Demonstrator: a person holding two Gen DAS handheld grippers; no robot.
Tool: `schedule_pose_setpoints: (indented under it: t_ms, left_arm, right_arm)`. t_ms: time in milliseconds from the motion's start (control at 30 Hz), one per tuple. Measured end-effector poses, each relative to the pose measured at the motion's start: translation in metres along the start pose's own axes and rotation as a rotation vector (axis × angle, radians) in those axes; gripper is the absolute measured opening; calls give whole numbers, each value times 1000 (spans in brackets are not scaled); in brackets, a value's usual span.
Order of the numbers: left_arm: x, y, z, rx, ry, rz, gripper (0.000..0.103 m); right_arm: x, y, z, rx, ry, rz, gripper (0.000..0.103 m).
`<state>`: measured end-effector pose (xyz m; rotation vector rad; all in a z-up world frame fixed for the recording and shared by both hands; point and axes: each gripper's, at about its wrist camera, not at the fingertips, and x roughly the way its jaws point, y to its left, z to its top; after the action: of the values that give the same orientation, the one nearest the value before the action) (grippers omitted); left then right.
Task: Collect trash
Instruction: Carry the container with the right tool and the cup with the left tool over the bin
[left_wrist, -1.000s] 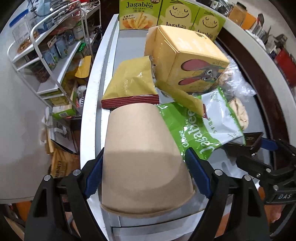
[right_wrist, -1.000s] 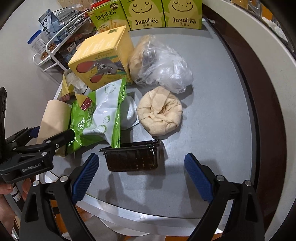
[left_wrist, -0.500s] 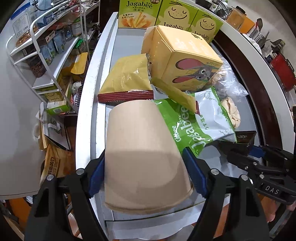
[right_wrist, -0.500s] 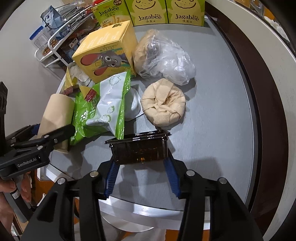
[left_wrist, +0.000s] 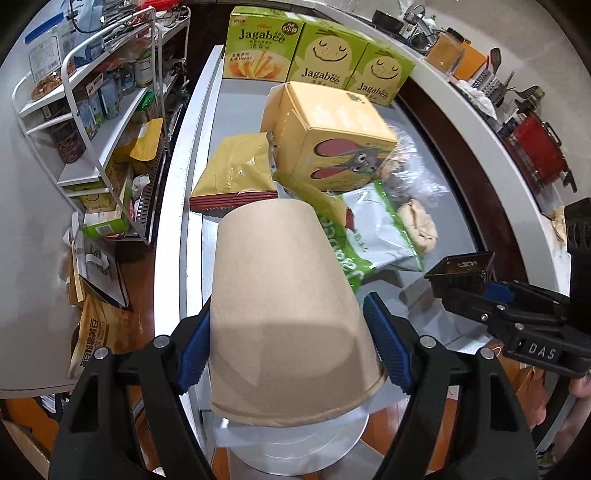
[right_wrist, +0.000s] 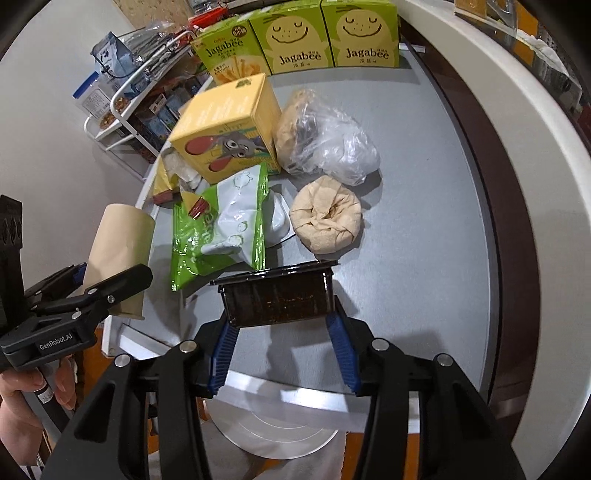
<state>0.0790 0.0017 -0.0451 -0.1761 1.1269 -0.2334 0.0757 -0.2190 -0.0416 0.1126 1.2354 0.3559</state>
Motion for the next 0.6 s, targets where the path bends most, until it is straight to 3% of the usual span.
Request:
schedule_pose_setpoints:
  t_ms: [600]
  left_arm:
    - [-42, -18, -31, 67, -60, -4, 77]
  right_arm:
    - [-44, 8, -23, 13, -63, 71, 46]
